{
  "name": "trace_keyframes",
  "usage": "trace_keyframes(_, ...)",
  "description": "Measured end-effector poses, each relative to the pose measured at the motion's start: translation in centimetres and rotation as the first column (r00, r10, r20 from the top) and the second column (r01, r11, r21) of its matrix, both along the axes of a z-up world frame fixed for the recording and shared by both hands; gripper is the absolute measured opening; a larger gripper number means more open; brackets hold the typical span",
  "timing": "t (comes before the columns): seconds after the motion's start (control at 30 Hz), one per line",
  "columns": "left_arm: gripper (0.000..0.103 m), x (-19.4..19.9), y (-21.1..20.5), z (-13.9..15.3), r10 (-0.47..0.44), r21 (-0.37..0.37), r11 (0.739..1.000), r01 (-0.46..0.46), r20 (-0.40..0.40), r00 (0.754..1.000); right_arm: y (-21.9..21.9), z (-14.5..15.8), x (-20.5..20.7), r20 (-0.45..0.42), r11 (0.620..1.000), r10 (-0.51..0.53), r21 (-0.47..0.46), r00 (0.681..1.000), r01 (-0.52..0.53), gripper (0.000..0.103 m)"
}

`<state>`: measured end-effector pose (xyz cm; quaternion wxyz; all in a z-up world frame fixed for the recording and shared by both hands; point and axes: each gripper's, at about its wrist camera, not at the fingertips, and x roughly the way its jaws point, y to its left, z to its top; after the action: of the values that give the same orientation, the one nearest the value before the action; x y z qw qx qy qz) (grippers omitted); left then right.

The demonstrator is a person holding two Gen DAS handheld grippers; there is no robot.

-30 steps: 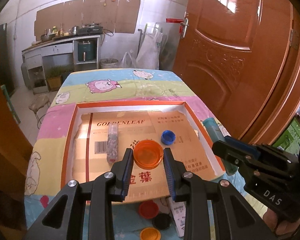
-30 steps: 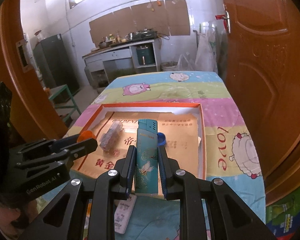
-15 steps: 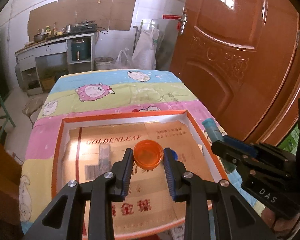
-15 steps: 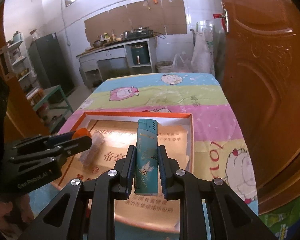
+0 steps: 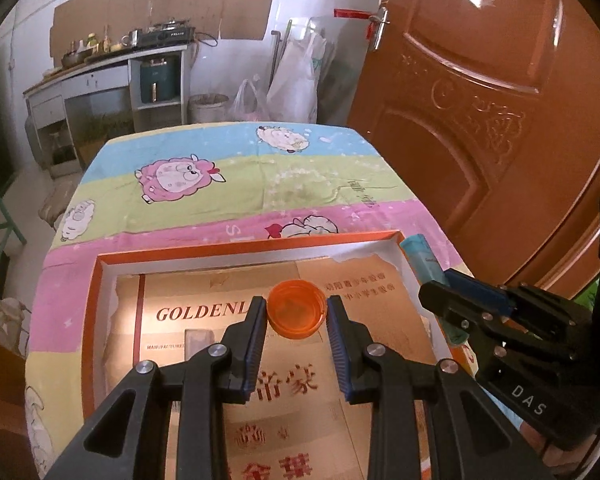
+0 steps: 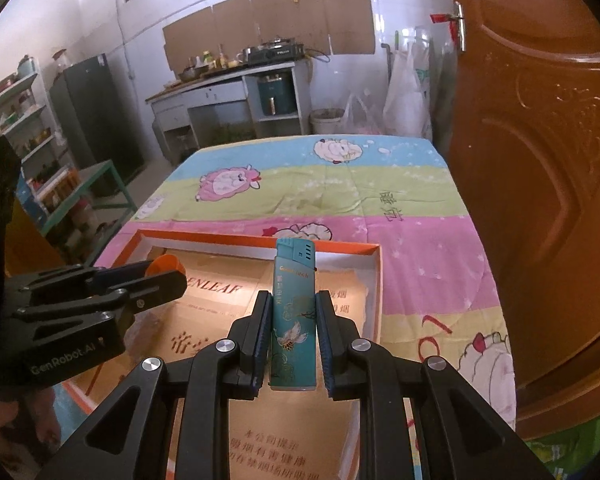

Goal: Organize rigid objects
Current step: 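Carry the teal lighter and orange cap with both tools into the tray, then open both tools to release the lighter and orange cap in the tray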

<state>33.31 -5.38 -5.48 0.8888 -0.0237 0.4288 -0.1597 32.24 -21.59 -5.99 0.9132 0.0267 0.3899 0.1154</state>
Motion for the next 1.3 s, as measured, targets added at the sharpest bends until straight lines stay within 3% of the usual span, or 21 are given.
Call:
trace_keyframes(0.57, 0.031, 4.2, -0.4, -3.5, 0.034, 0.004, 0.999, -0.034, -0.091, 0.995, 0.6, -3.1, 3.9, -0.092, 1.0, 0.003, -0.027, 0.996, -0.005, 0.022)
trace_keyframes(1.3, 0.031, 5.8, -1.0, -5.8, 0.034, 0.03, 0.999, -0.03, -0.145, 0.989, 1.4, -5.1, 5.5, -0.187, 0.996, 0.001, -0.083, 0.982, -0.016, 0.022)
